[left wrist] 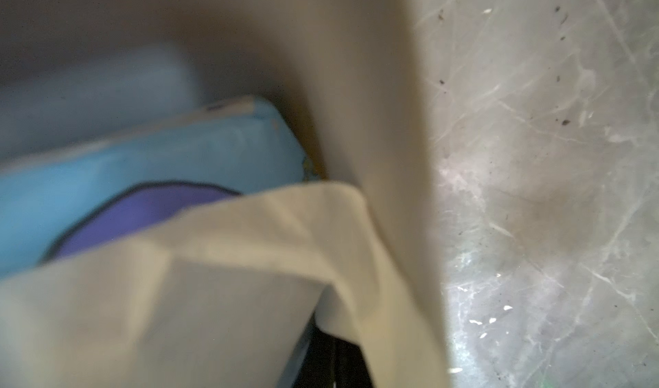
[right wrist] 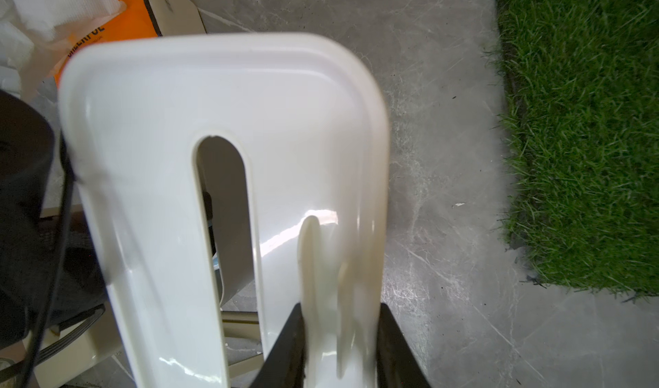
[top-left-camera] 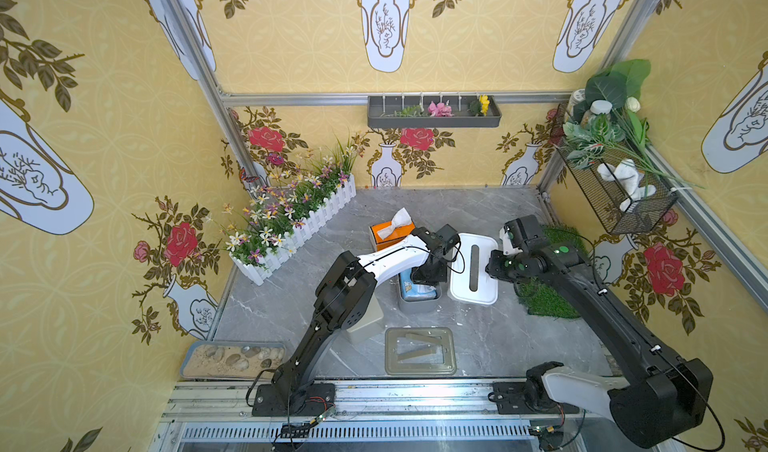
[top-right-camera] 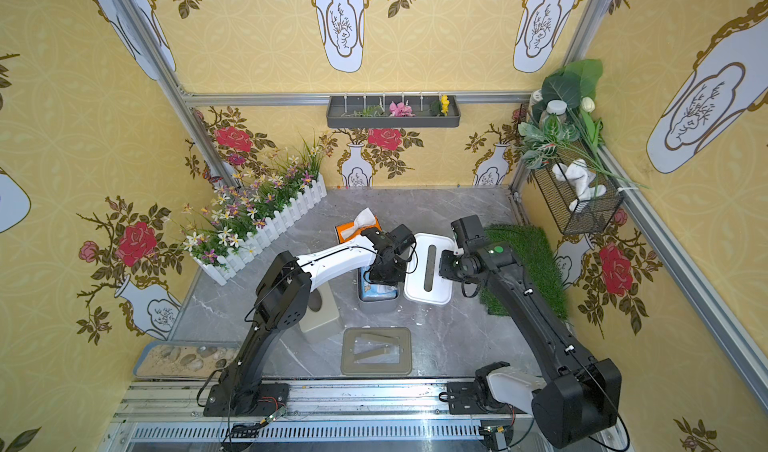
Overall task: Put the tissue paper into the tissue box
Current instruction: Adjust the paper towel in the tissue box.
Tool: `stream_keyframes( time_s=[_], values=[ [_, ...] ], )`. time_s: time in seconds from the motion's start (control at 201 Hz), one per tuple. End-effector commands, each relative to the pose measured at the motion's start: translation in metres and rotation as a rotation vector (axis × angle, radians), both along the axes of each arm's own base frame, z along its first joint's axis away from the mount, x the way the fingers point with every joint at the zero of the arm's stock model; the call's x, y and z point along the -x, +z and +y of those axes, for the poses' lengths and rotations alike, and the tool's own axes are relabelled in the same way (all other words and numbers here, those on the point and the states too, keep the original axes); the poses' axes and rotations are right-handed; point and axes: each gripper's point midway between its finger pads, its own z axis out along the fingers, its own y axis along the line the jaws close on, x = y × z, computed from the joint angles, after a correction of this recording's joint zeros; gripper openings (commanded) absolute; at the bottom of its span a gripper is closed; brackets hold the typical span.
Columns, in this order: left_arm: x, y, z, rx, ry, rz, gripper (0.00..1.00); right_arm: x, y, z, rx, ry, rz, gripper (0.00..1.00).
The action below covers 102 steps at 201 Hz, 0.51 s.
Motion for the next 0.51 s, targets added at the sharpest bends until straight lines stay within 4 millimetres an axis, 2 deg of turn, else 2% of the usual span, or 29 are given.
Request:
stream_keyframes(
  time_s=[0.0, 0.03, 0.065, 0.179, 0.334, 0.503],
  values=[
    [0.009, -0.005, 0.014, -0.058, -0.011, 0.030, 0.00, -0.003, 0.003, 0.000, -0.002, -0.002, -0.018, 0.18],
    [0.008, 0.001, 0.013, -0.053, -0.012, 0.014, 0.02, -0.003, 0.005, 0.000, -0.004, -0.004, -0.020, 0.18],
    [0.006, 0.007, 0.012, -0.046, -0.013, 0.000, 0.13, -0.003, 0.005, 0.001, -0.004, -0.002, -0.021, 0.18],
    [0.000, 0.025, 0.012, -0.033, -0.013, -0.045, 0.36, -0.005, 0.008, 0.001, -0.006, 0.000, -0.029, 0.18],
    [-0.002, 0.044, 0.016, -0.032, -0.010, -0.083, 0.49, -0.008, 0.010, 0.006, -0.017, 0.011, -0.036, 0.18],
    [-0.005, 0.064, 0.018, -0.015, -0.006, -0.124, 0.54, -0.011, 0.008, 0.017, -0.017, 0.035, -0.037, 0.18]
  ],
)
